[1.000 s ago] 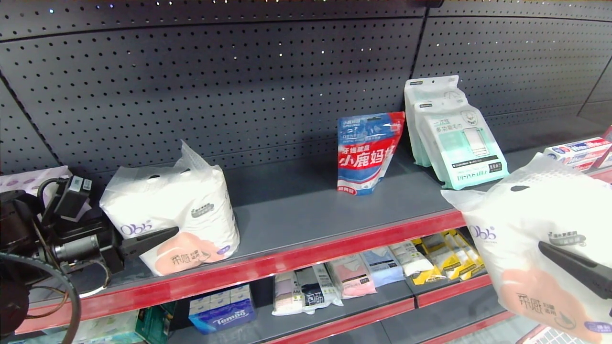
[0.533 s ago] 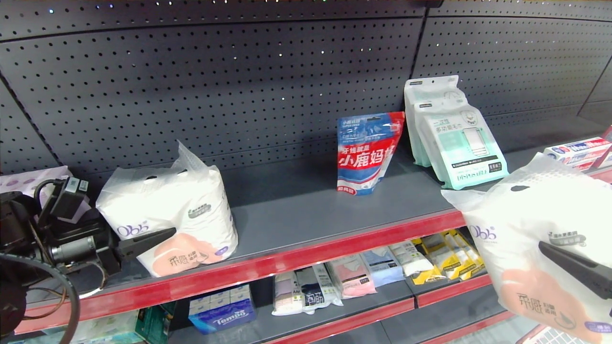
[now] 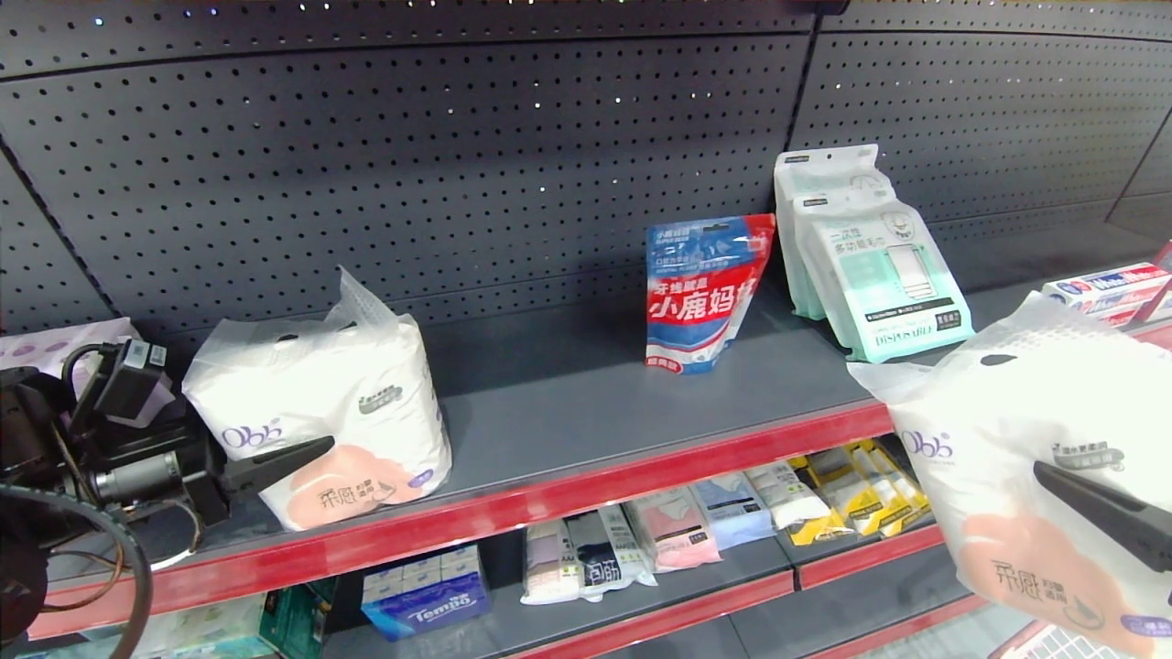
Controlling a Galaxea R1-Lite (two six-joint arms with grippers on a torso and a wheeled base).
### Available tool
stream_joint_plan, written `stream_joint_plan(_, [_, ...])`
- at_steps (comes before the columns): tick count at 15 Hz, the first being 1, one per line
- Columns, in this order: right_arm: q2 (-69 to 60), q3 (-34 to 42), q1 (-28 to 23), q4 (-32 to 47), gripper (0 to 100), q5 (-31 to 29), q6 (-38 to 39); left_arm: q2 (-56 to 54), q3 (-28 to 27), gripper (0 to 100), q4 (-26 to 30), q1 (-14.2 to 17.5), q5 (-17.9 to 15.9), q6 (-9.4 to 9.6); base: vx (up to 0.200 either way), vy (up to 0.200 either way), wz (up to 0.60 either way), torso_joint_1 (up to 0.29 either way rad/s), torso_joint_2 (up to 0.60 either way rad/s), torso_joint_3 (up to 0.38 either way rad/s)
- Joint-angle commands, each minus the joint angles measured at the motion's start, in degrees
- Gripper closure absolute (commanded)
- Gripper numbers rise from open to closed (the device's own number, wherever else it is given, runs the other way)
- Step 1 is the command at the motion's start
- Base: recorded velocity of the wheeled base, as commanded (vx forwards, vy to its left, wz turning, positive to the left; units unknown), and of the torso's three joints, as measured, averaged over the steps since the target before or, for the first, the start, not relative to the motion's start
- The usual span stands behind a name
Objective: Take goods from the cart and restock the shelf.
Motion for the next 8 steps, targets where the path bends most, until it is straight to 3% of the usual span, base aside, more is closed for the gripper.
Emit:
stream_joint_plan(1, [-0.13, -0.02, 0.01, -0.01, 100, -0.05, -0.04, 0.06, -0.08, 0, -0.12, -0.02, -0.14, -0.05, 0.0, 0.0, 0.0, 0.0, 0.0, 0.0])
stream_joint_plan(8, [-0.22, -0.02, 0.01, -0.01, 100, -0.05, -0.04, -2.22, 0.54, 0, -0.92, 0.42, 0.21, -1.28, 0.0, 0.0, 0.0, 0.0, 0.0, 0.0])
